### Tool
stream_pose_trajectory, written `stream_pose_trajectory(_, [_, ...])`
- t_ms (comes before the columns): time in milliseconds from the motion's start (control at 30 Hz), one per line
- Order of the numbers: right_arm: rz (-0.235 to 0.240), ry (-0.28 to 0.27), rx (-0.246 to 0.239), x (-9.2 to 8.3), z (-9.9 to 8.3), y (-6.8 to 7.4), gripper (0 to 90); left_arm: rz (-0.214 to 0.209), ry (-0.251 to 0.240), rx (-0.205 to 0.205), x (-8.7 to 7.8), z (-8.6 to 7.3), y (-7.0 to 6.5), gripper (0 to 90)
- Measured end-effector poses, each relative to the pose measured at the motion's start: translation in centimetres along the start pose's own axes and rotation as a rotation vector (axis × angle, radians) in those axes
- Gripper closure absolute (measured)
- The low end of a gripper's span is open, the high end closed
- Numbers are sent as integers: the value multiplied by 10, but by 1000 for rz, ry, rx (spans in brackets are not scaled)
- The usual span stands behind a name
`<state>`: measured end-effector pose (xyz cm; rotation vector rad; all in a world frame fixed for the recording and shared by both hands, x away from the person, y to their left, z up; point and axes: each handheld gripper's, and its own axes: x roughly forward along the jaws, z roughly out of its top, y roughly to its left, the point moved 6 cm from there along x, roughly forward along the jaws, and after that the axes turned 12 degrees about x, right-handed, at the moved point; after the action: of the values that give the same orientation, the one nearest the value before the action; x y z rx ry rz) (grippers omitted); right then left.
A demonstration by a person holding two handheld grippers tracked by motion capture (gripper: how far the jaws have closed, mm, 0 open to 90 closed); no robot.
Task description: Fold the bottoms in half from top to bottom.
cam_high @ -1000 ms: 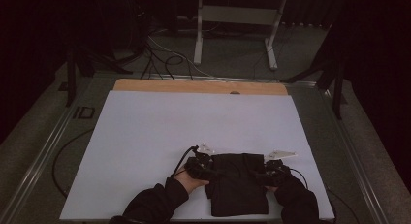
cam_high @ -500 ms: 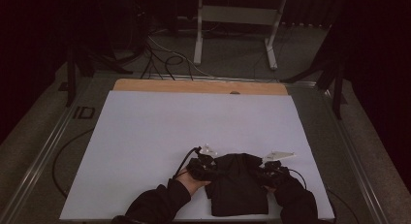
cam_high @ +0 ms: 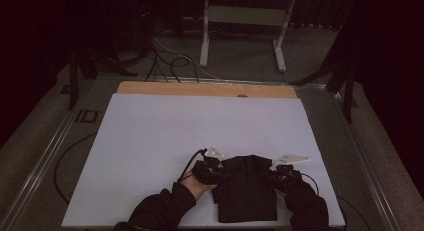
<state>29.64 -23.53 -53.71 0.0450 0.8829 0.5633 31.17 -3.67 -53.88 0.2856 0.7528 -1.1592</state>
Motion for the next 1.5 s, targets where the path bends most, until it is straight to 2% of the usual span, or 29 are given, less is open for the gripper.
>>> stream_pose_trajectory(567, [10, -70, -1, -16, 13, 5, 791, -6, -32, 36, -13, 16, -4, 737])
stream_pose_trajectory(700, [12, -87, -13, -21, 19, 7, 791, -4, -37, 51, -21, 22, -5, 737])
stream_pose_trajectory(733, [11, -93, -3, -21, 21, 8, 791, -6, -36, 53, -23, 23, -4, 737])
stream_pose_trajectory(1033, [17, -116, -23, -26, 32, 14, 792, 8, -51, 67, -37, 31, 0, 737])
stream_pose_trajectory(1500, [30, -141, -62, -22, 57, 28, 792, 31, -57, 74, -60, 38, 11, 738])
